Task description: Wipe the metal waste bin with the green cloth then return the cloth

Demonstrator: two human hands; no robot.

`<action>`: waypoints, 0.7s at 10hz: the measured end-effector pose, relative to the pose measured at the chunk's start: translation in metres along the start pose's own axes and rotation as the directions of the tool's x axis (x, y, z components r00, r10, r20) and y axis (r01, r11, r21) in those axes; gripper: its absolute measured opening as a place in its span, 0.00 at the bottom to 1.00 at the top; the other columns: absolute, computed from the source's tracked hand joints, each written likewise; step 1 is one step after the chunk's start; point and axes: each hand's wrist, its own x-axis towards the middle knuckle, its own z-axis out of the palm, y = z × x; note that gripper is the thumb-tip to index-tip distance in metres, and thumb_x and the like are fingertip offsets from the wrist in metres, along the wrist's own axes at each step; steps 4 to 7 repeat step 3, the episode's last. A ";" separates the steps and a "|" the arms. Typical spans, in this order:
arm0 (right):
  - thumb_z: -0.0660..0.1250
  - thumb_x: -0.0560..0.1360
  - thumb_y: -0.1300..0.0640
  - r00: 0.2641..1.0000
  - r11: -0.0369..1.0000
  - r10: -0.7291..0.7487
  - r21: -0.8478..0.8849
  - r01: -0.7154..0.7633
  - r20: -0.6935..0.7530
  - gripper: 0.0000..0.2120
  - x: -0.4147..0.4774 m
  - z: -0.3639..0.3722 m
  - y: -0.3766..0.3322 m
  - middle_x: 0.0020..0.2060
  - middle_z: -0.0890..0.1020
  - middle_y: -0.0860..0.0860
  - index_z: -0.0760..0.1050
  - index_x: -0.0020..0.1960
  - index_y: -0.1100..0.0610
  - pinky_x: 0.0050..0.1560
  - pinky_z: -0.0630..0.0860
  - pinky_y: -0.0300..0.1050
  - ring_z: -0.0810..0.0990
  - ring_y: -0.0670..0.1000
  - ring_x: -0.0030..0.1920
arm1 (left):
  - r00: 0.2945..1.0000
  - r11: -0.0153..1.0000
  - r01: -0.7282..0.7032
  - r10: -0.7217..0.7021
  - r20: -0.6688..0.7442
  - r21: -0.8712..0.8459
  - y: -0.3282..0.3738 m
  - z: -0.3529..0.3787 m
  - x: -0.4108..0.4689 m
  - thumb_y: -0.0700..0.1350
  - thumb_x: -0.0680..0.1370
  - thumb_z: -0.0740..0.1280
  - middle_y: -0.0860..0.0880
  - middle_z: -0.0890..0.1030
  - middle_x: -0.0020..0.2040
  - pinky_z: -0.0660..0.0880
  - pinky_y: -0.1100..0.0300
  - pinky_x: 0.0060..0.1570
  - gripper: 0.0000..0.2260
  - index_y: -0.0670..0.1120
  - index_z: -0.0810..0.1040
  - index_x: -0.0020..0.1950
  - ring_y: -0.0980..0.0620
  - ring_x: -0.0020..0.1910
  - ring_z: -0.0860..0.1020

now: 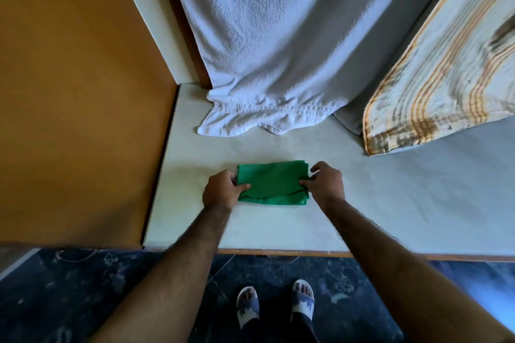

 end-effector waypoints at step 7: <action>0.73 0.73 0.43 0.842 0.732 -0.534 -0.456 0.506 0.078 0.42 -0.007 -0.061 -0.057 0.75 0.67 0.61 0.58 0.77 0.63 0.75 0.63 0.54 0.62 0.60 0.77 | 0.886 0.824 -0.430 0.463 -0.002 0.369 0.046 -0.057 0.001 0.67 0.74 0.65 0.46 0.67 0.77 0.68 0.44 0.68 0.36 0.45 0.66 0.75 0.44 0.75 0.66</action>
